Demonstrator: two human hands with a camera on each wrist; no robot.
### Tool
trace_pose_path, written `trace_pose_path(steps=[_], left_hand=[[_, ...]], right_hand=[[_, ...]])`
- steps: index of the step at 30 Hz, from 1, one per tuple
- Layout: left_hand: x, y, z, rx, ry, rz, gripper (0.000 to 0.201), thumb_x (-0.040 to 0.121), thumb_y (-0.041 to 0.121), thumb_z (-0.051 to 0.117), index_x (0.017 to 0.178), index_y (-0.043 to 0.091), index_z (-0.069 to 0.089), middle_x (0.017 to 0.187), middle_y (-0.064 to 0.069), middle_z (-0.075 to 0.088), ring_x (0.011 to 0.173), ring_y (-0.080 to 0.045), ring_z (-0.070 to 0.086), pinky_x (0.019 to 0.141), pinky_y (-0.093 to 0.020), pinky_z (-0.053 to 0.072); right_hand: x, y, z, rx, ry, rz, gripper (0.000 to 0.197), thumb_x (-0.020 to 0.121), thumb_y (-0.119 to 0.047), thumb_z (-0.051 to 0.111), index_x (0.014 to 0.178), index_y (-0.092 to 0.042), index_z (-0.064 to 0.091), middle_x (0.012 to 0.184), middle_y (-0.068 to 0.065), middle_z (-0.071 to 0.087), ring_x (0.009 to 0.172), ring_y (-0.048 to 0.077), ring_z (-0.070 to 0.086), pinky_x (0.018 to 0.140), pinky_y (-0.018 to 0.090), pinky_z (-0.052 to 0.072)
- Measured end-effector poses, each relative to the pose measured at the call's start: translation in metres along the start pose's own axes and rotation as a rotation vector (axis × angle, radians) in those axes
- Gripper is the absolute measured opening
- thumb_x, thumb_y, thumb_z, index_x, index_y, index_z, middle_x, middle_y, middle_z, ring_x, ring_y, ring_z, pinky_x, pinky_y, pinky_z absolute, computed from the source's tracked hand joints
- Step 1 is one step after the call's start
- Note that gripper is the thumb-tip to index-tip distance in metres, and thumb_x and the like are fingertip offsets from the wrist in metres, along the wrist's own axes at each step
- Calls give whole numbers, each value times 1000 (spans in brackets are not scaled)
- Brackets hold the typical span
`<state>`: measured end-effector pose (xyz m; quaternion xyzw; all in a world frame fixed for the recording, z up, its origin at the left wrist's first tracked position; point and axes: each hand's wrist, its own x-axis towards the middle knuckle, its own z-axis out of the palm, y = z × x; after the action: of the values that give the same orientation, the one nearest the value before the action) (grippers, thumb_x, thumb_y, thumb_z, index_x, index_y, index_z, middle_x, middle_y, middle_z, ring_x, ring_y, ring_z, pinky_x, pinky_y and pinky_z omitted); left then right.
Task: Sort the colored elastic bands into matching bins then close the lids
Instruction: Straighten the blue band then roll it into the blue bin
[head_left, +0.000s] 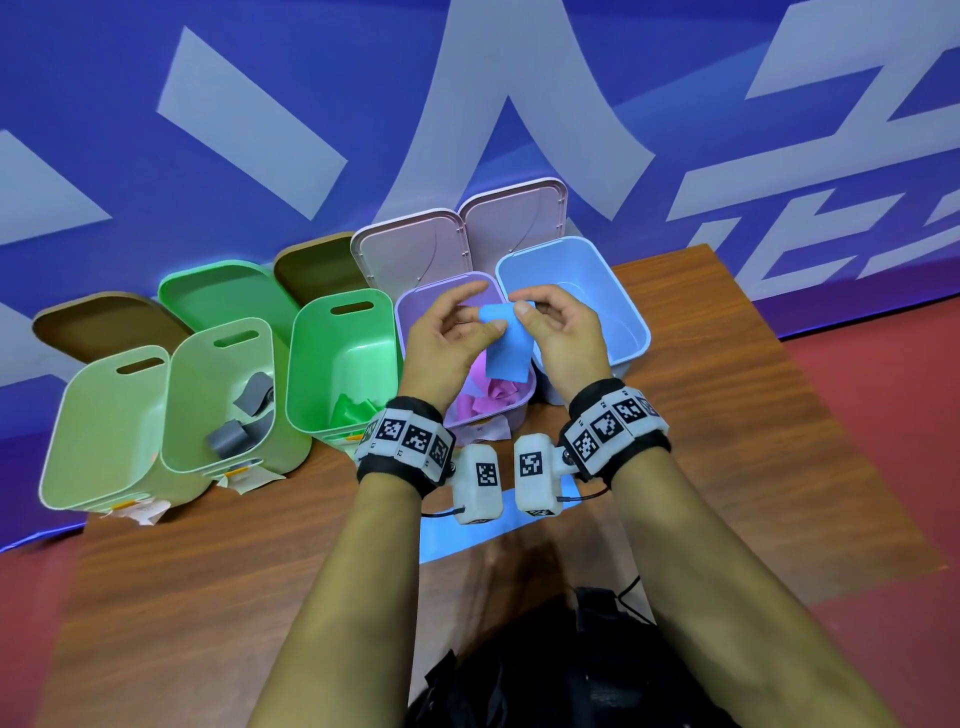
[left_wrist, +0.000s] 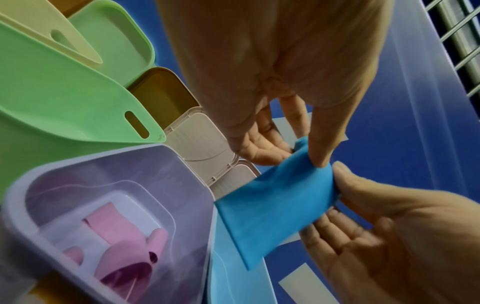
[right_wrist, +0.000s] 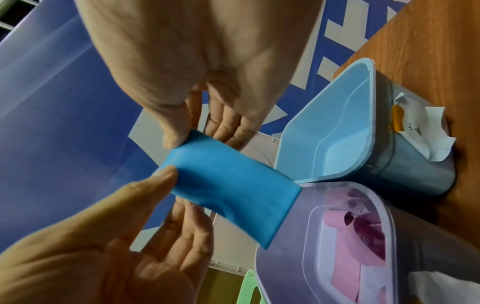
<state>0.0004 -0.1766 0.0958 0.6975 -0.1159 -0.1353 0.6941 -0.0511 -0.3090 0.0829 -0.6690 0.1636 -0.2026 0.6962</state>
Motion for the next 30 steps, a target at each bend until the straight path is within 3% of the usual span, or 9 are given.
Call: trace_pose_path(steps=[3, 6, 9, 11, 14, 17, 19, 25, 30], left_hand=[[-1, -2, 0, 43, 6, 22, 29, 85, -8, 67, 113, -1, 64, 96, -1, 70, 83, -2, 65, 81, -18, 52], [1, -4, 2, 23, 50, -5, 21, 88, -1, 67, 109, 0, 66, 89, -1, 69, 77, -2, 64, 79, -19, 52], [3, -5, 3, 29, 63, -30, 14, 91, 6, 67, 105, 4, 69, 85, 1, 70, 73, -2, 63, 75, -18, 53], [2, -6, 4, 42, 62, -38, 13, 92, 10, 67, 103, 3, 70, 83, 1, 70, 69, -2, 62, 70, -18, 51], [0, -4, 6, 22, 48, -54, 15, 90, 14, 70, 104, 7, 68, 85, -2, 68, 71, -4, 62, 69, -19, 50], [0, -2, 6, -8, 1, -21, 30, 86, 3, 72, 113, 12, 62, 97, -8, 67, 79, -6, 64, 73, -18, 51], [0, -1, 6, 40, -9, 30, 25, 86, 0, 71, 108, 8, 64, 98, -4, 68, 82, -3, 64, 77, -18, 52], [1, -3, 9, 57, 58, 29, 11, 92, 8, 66, 102, 4, 66, 88, 1, 67, 71, 2, 59, 65, -13, 47], [-3, -4, 10, 41, -16, -11, 35, 88, -2, 67, 123, 1, 60, 85, -8, 62, 61, 2, 59, 62, -11, 46]], right_hand=[[2, 0, 1, -7, 4, 3, 8, 97, -11, 62, 99, -13, 69, 94, -1, 69, 89, 12, 63, 83, 19, 50], [1, 1, -1, -28, -21, -7, 17, 97, -12, 59, 110, -16, 69, 103, 1, 67, 93, 10, 61, 86, 19, 50], [1, -1, -4, -21, -48, -12, 27, 94, -2, 54, 115, -13, 68, 109, 3, 66, 91, 5, 61, 86, 18, 50], [2, -3, -5, -12, -35, -27, 25, 95, 2, 54, 112, -11, 68, 103, 2, 67, 88, 1, 61, 84, 16, 49], [4, -3, -4, -28, -4, -24, 13, 98, -6, 58, 104, -7, 69, 99, 1, 68, 90, 7, 62, 82, 15, 48], [5, 0, -2, -41, 14, 5, 9, 98, -11, 59, 96, -9, 67, 94, 1, 68, 87, 9, 62, 80, 16, 48], [5, 1, -2, -61, 20, 7, 9, 98, -15, 59, 94, -13, 67, 92, 0, 68, 86, 10, 61, 80, 20, 49], [3, 2, -7, -50, -42, -3, 21, 95, -7, 59, 113, -13, 67, 107, 4, 66, 96, 12, 62, 86, 19, 49], [5, 7, -7, -56, -28, 10, 19, 95, -8, 62, 112, -13, 67, 99, 2, 64, 96, 15, 62, 90, 28, 53]])
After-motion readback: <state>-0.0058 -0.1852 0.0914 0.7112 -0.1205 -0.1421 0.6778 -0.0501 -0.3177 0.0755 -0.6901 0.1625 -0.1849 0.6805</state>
